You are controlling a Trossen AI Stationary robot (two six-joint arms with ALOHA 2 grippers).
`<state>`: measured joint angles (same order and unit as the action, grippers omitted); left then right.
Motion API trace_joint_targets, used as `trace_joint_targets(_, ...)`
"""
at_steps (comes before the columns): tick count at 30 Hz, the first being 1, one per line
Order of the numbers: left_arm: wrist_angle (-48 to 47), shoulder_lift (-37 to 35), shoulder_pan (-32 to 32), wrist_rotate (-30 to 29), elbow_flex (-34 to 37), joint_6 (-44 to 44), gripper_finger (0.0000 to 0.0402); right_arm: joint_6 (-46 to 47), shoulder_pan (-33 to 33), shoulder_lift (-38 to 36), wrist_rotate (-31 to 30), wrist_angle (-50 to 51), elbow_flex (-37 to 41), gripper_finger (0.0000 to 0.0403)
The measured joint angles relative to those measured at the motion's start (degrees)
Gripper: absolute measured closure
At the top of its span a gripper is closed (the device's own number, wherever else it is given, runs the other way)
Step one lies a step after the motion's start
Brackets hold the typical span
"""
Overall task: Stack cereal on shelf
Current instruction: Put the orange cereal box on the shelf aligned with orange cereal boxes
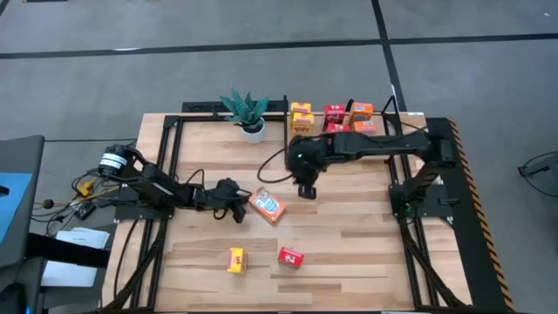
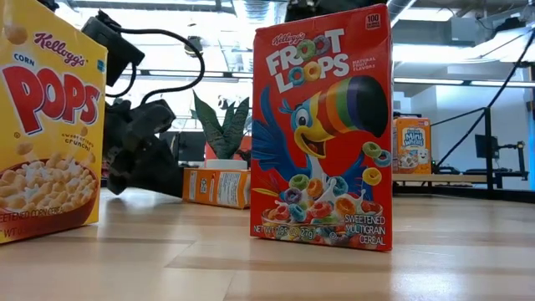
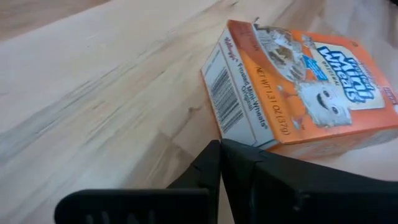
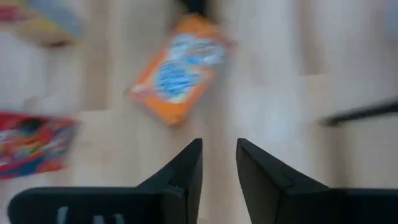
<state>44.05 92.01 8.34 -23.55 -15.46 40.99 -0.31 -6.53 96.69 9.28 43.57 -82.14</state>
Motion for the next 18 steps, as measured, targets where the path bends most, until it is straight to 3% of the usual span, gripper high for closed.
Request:
trace_joint_targets(3,0.3,-0.7,-0.3,1.3,0.0,-0.5,0.0401,-0.2,0.1,2.1,7.9,-3.0,0.0,0.0257)
trace_joint_targets(6,0.8,-1.5,-0.9,2.7,0.0,-2.0,0.0401,-2.3,-0.3,3.5,11.9,-6.7,-0.1,0.0248)
trace_joint_targets(12,2.9,-1.5,-2.8,6.1,-0.1,-5.3,0.0401,-4.4,-1.8,5.9,20.1,-11.5,1.3,0.0265)
trace_joint_targets(14,2.6,-1.5,-3.4,6.4,-0.1,-5.4,0.0401,-1.4,-2.3,5.2,23.1,-20.3,6.0,0.0277)
trace_joint_targets(18,2.7,-1.5,-3.9,6.5,-0.1,-5.4,0.0401,12.2,-3.0,-1.4,22.5,-39.6,21.3,0.0299)
